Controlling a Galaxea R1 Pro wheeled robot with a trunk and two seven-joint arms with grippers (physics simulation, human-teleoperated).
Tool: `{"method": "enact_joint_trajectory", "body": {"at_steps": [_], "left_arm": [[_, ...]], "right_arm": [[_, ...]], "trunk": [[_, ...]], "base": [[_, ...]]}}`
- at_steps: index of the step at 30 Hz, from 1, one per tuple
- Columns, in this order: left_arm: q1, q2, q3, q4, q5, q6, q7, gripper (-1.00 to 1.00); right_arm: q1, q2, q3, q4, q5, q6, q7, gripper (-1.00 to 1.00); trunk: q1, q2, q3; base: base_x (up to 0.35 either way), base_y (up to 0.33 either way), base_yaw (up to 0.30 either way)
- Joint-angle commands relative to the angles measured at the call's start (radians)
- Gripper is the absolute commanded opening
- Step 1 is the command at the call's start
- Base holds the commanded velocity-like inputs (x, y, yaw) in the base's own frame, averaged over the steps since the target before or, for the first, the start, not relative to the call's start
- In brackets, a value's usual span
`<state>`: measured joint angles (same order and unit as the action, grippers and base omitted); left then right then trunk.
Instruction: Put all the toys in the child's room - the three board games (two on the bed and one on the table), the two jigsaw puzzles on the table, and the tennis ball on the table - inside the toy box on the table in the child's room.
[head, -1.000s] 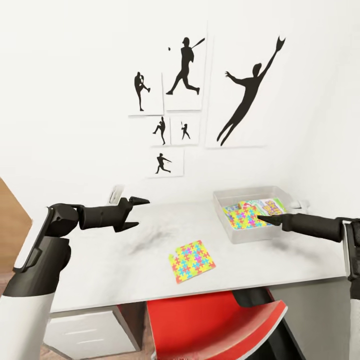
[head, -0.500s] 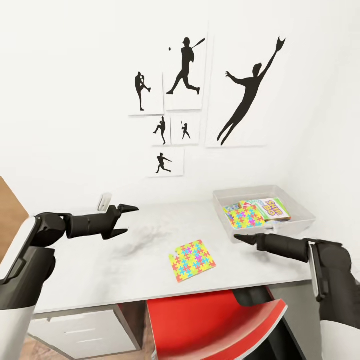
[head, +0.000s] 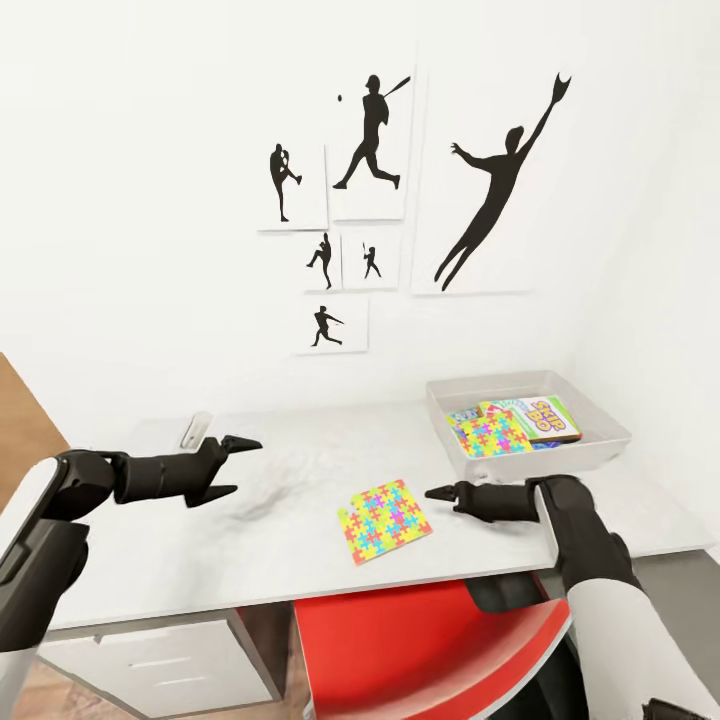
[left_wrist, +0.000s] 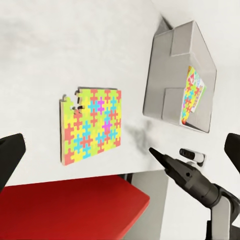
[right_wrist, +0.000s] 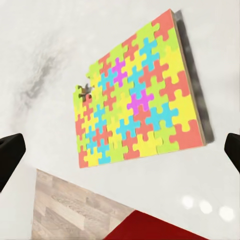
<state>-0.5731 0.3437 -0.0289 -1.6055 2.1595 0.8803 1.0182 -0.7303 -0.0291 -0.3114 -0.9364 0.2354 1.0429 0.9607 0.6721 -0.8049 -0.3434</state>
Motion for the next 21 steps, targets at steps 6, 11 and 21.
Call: {"method": "enact_joint_trajectory", "body": {"at_steps": [6, 11, 21], "left_arm": [[0.029, 0.006, 0.011, -0.001, 0.009, 0.000, 0.010, 1.00], [0.034, 0.007, 0.027, -0.001, 0.010, 0.000, 0.010, 1.00], [0.055, 0.006, 0.033, -0.001, 0.010, 0.024, 0.009, 1.00]], "right_arm": [[-0.048, 0.044, -0.006, 0.089, 0.009, -0.066, -0.087, 1.00], [-0.094, 0.055, -0.008, 0.187, 0.008, -0.098, -0.126, 1.00], [-0.119, 0.060, -0.010, 0.272, 0.007, -0.123, -0.194, 1.00]], "trunk": [[0.000, -0.001, -0.001], [0.000, -0.001, -0.001], [0.000, -0.001, -0.001]], "base": [[0.000, 0.000, 0.000], [0.000, 0.000, 0.000], [0.000, 0.000, 0.000]]}}
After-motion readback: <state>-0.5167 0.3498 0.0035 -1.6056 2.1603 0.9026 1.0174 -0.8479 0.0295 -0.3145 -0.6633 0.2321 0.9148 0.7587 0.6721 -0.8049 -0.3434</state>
